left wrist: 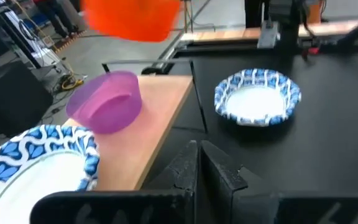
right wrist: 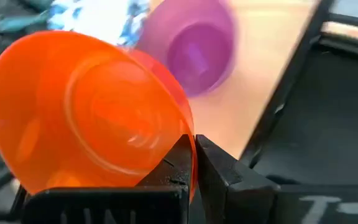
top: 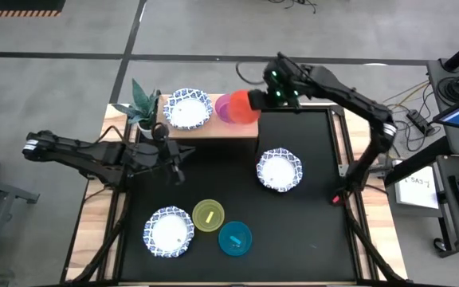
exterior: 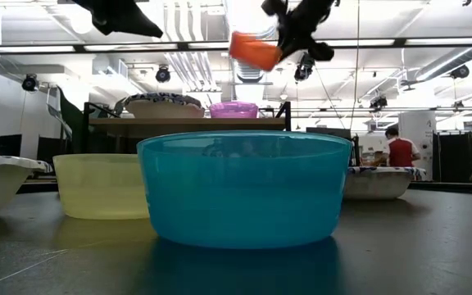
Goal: Place and stack bowls onto a shelf
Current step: Stack the orange bowl on top of the purple bowl on the shelf
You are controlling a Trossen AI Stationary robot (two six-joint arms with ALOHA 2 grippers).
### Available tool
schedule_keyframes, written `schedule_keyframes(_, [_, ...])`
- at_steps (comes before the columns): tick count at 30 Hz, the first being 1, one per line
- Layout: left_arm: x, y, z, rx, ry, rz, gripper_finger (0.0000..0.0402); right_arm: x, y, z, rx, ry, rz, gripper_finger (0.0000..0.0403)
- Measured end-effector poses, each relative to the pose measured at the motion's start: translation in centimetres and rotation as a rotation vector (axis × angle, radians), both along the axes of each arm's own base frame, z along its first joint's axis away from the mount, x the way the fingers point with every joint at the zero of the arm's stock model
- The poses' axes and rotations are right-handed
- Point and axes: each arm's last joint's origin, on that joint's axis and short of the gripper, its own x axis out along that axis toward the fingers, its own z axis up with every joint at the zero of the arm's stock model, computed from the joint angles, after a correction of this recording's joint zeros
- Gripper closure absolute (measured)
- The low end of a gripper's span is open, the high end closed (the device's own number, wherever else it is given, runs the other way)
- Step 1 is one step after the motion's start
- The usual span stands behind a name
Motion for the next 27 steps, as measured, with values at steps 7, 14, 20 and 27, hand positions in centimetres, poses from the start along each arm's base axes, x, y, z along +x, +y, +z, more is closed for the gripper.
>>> schedule_keyframes(7, [-1.5,0.4,-0.2,0.013,0.015,0.055,0.0402,2.4,-5.2,-0.3,0.041,-0.007,-0.069,0.0394])
schedule_keyframes(14, [-3.3,0.7,-0.7,0.015,-0.015,0.052,0.0402,4.0,-8.5,-1.2,0.132,0.011,-0.094,0.0394])
schedule_keyframes(20, [-4.7,0.9,-1.0,0.007,-0.061,0.052,0.0402,3.8,-9.1,-2.9,0.21,0.081,-0.109,0.0394])
schedule_keyframes(27, [-5.5,1.0,-0.8,0.01,-0.097,0.05,0.0402,3.9,-9.3,-3.0,0.203,0.076,-0.106,0.0394])
